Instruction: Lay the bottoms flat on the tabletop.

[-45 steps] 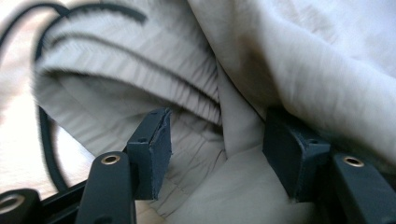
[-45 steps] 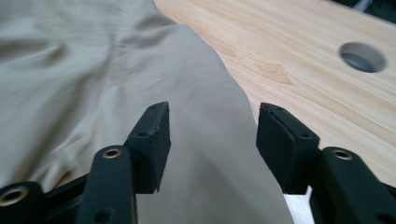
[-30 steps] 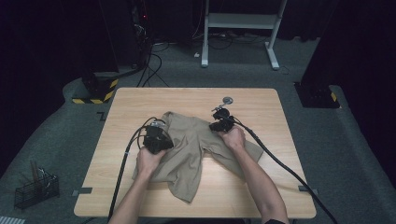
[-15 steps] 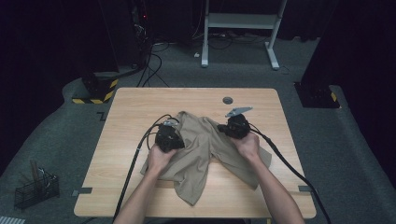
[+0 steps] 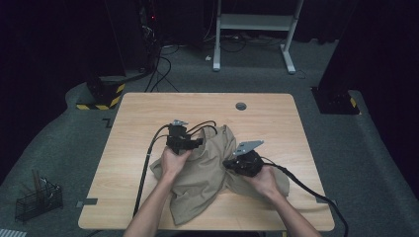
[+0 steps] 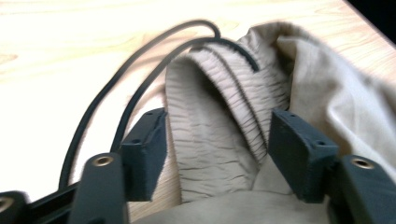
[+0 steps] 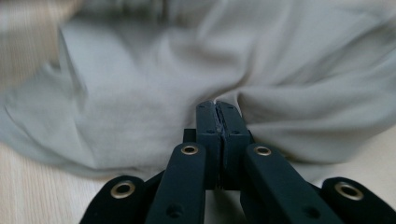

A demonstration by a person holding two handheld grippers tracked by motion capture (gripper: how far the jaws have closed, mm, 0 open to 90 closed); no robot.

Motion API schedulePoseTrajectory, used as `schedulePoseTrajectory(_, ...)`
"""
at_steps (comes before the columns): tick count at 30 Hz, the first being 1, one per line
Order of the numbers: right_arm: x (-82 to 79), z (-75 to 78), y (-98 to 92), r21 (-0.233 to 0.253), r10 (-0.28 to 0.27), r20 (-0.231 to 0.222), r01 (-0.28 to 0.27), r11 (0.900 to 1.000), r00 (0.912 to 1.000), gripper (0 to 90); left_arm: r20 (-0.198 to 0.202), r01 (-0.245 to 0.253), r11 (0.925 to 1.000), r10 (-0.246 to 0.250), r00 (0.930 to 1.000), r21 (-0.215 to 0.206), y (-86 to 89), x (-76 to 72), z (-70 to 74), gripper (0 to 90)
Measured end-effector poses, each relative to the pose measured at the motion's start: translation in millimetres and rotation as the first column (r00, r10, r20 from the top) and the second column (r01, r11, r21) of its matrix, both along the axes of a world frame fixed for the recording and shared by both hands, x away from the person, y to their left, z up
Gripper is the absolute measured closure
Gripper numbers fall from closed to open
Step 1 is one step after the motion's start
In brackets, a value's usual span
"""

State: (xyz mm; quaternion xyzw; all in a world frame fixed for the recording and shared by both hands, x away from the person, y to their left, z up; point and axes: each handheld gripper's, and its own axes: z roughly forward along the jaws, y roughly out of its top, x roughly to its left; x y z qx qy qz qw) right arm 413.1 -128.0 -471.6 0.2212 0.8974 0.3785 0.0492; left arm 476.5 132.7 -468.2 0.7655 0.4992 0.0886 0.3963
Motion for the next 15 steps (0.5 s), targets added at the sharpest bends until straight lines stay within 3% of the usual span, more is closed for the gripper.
schedulePoseTrajectory(3,3.7,-5.6,-3.2,0.030,-0.020,-0.013,0.021,0.999,0.9997,71.3,-0.046,0.035,0.9970,-0.032,0.9984,0.070,-20.4,5.0,-4.9,31.2)
schedulePoseTrajectory(4,4.5,-1.1,-7.2,0.054,-0.047,0.005,0.047,0.997,0.9989,66.7,-0.063,0.025,0.9965,-0.020,0.9978,0.079,-24.5,7.7,-8.3,32.0)
schedulePoseTrajectory(6,10.2,10.5,-20.4,0.108,-0.104,0.043,0.099,0.989,0.9937,62.8,-0.099,0.010,0.9982,-0.004,0.9951,0.060,-26.4,13.8,-15.9,33.8)
schedulePoseTrajectory(9,25.5,22.9,-43.7,0.172,-0.245,0.063,0.231,0.958,0.9676,59.2,-0.135,0.000,0.9991,0.006,0.9908,0.041,-28.2,18.6,-23.5,36.7)
schedulePoseTrajectory(11,43.2,19.7,-51.0,0.137,-0.343,0.047,0.334,0.933,0.9382,54.8,-0.140,0.008,0.9986,0.000,0.9902,0.053,-30.8,19.8,-24.5,37.9)
schedulePoseTrajectory(13,58.9,7.9,-49.9,0.088,-0.380,0.009,0.378,0.922,0.9251,50.7,-0.147,0.018,0.9982,-0.010,0.9890,0.057,-33.6,22.0,-24.4,39.0)
schedulePoseTrajectory(15,73.2,-9.2,-45.5,0.058,-0.390,-0.044,0.392,0.918,0.9196,48.1,-0.157,0.038,0.9972,-0.027,0.9872,0.064,-37.8,24.3,-25.2,42.5)
